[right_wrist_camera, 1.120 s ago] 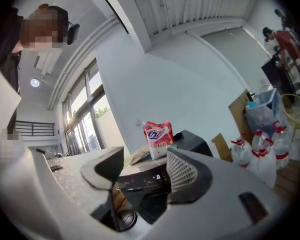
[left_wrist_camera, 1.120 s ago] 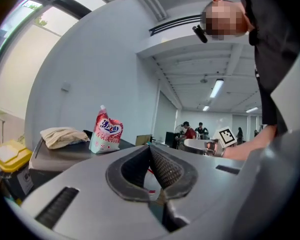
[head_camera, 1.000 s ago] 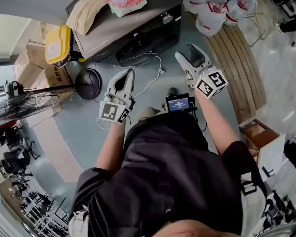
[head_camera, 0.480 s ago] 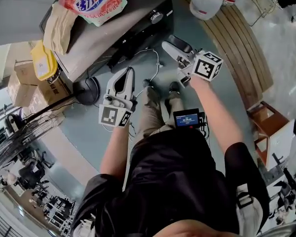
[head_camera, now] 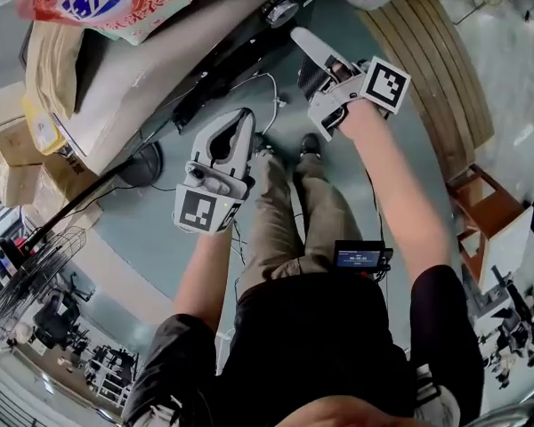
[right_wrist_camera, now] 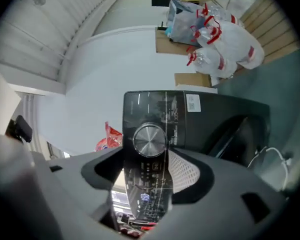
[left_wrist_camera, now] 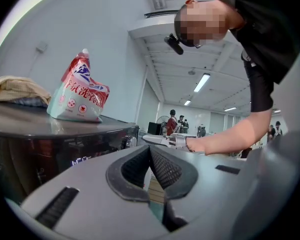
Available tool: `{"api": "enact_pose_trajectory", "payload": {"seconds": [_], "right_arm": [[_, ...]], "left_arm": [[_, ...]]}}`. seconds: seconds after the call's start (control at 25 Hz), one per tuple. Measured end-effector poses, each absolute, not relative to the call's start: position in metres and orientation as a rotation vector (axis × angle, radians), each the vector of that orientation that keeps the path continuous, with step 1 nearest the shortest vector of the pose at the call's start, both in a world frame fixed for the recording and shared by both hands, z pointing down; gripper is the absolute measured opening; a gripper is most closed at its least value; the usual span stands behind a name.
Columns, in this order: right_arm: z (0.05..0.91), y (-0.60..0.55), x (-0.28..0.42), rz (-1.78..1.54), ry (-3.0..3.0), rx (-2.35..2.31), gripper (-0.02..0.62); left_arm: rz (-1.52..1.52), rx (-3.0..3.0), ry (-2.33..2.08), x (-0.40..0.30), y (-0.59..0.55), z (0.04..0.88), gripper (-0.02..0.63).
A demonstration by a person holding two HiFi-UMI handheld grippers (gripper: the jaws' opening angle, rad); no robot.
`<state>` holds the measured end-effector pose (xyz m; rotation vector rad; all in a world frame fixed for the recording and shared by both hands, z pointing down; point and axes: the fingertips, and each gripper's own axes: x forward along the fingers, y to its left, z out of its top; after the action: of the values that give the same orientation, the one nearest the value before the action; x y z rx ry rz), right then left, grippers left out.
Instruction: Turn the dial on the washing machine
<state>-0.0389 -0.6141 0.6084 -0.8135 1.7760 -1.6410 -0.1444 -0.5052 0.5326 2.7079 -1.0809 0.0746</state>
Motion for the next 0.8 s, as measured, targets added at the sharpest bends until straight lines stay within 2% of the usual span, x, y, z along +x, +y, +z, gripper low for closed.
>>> {"api": "enact_pose_trajectory", "payload": {"seconds": [0.4,0.8], "right_arm": [[0.609,-0.645,-0.049,-1.602,1.743,-0.774,0.295],[0.614,-0.655,-0.047,-1.664,1.647,-0.866,0.279]], "left_arm": [[0.004,2.707,-1.010,-0.133,-0.509,0.563,-0.005],[0.025,2.680,-1.029,-0.141,-0.505,0.572,-0.005]]}}
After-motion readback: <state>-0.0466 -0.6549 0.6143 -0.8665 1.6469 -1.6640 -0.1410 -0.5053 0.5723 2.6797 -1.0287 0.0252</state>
